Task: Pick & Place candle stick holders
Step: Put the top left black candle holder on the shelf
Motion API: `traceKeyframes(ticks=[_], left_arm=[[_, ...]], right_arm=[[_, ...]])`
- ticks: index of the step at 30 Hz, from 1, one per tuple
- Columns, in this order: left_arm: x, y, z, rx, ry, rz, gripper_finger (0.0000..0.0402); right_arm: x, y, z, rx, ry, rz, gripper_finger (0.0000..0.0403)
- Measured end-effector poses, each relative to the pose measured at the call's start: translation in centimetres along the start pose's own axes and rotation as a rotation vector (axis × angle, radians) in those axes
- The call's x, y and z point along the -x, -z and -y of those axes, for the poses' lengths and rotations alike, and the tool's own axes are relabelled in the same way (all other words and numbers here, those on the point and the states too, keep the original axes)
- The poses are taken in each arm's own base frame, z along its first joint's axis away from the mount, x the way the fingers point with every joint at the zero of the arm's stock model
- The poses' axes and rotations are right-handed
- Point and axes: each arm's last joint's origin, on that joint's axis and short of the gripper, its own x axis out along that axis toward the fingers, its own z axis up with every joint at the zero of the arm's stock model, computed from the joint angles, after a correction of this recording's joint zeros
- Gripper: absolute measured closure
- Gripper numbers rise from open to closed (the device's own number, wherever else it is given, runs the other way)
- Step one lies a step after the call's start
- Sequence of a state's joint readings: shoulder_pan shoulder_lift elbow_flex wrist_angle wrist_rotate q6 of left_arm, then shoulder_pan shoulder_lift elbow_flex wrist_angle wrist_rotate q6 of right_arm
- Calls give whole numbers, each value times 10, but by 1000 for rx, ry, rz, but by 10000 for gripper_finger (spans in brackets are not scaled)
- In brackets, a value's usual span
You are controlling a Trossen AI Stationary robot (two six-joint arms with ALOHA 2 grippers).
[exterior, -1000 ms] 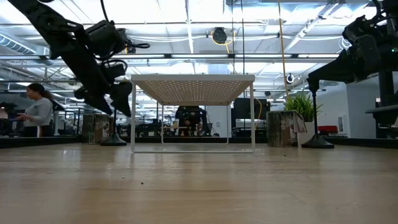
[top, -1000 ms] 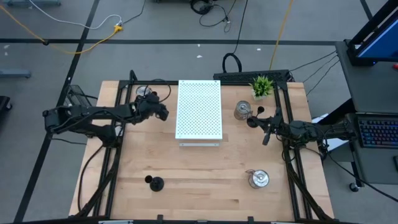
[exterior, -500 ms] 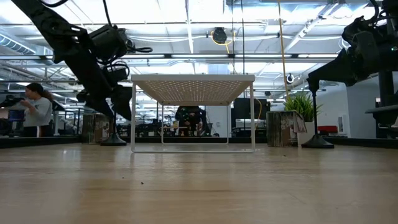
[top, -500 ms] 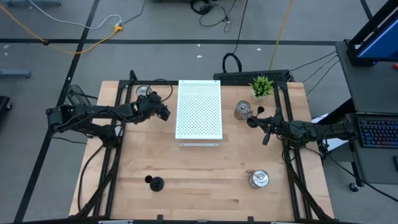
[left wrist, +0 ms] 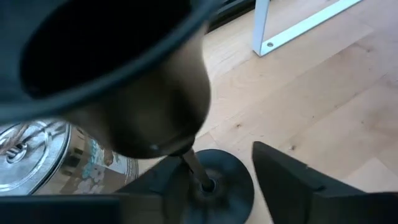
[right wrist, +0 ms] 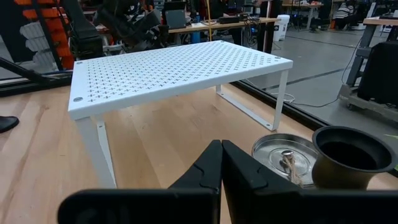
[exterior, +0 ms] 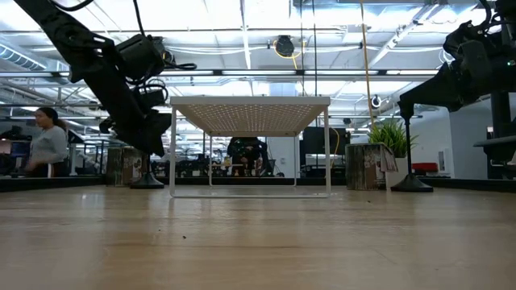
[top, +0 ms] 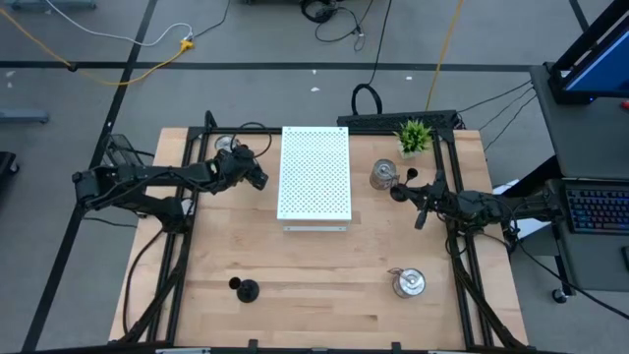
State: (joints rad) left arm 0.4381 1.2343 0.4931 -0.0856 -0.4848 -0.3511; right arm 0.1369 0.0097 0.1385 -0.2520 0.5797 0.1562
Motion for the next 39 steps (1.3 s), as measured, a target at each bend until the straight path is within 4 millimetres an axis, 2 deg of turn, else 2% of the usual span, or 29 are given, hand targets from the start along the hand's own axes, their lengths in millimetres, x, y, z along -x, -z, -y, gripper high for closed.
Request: traceKeyframes(ticks=[5,13,18,26,39], left_arm=[[0,0,0,-10,-13,4,304],[0,-1,0,-13,-1,8,387],[0,-1,1,-20,15,3,376],[3,-2,0,18,56,1,386],[43,-24,-14,137,112,195,388]], right_arm=[[0,0,0,0,0,0,403],[0,0,0,0,0,0,403],[0,0,0,0,0,0,403],[0,0,0,0,0,0,403],[0,0,0,0,-3,0,403]])
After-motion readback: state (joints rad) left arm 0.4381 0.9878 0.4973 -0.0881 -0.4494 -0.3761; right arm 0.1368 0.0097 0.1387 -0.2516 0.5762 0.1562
